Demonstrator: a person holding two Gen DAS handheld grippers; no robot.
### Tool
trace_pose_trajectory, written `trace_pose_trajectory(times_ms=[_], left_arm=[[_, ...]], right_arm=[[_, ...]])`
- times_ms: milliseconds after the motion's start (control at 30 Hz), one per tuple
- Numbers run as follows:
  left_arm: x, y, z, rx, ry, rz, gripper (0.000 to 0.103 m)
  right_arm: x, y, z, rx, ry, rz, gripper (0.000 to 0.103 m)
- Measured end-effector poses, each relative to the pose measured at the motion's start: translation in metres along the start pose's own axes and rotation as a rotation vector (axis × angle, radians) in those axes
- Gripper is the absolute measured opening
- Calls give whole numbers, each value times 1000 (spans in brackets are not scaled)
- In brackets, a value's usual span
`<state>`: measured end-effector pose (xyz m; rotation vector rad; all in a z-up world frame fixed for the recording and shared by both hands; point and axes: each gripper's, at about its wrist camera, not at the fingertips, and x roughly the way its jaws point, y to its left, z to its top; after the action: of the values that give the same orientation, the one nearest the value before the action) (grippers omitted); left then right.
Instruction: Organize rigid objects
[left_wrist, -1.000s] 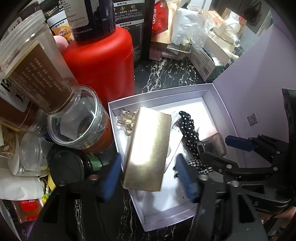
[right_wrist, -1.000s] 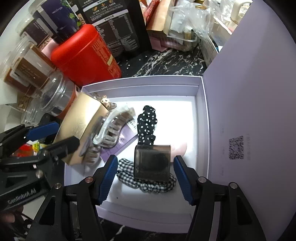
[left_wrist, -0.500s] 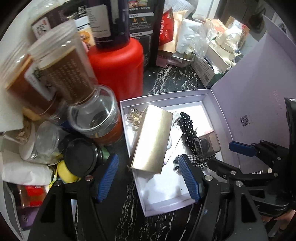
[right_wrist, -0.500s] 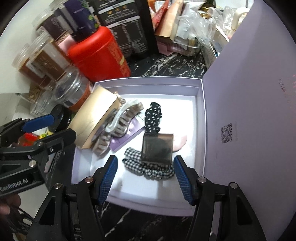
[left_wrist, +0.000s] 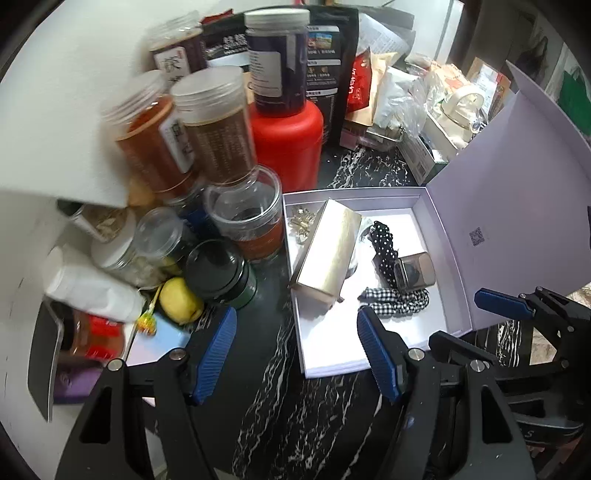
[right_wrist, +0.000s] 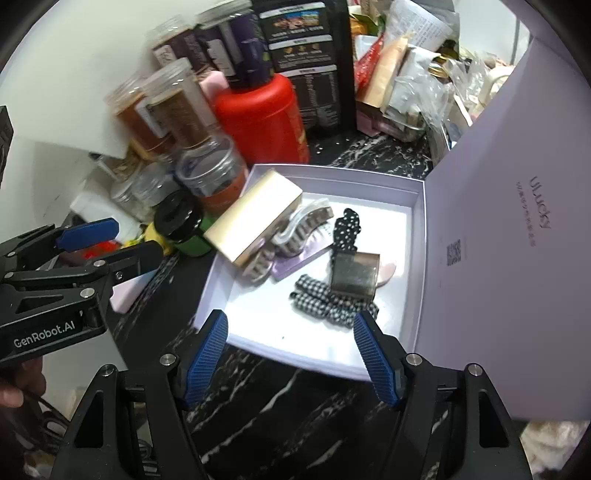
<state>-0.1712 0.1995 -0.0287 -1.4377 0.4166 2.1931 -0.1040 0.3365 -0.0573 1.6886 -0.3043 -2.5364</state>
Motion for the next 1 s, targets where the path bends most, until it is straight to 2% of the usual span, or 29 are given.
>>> trace_pose_trajectory(times_ms=[533,1000], left_arm=[[-54,9,-59,-89,-22,51,67],[-74,10,-103,-155,-36,76,67]], right_arm=[[-44,30,-47,-80,-23,14,73],[-57,42,-80,-115,-16,39,73]])
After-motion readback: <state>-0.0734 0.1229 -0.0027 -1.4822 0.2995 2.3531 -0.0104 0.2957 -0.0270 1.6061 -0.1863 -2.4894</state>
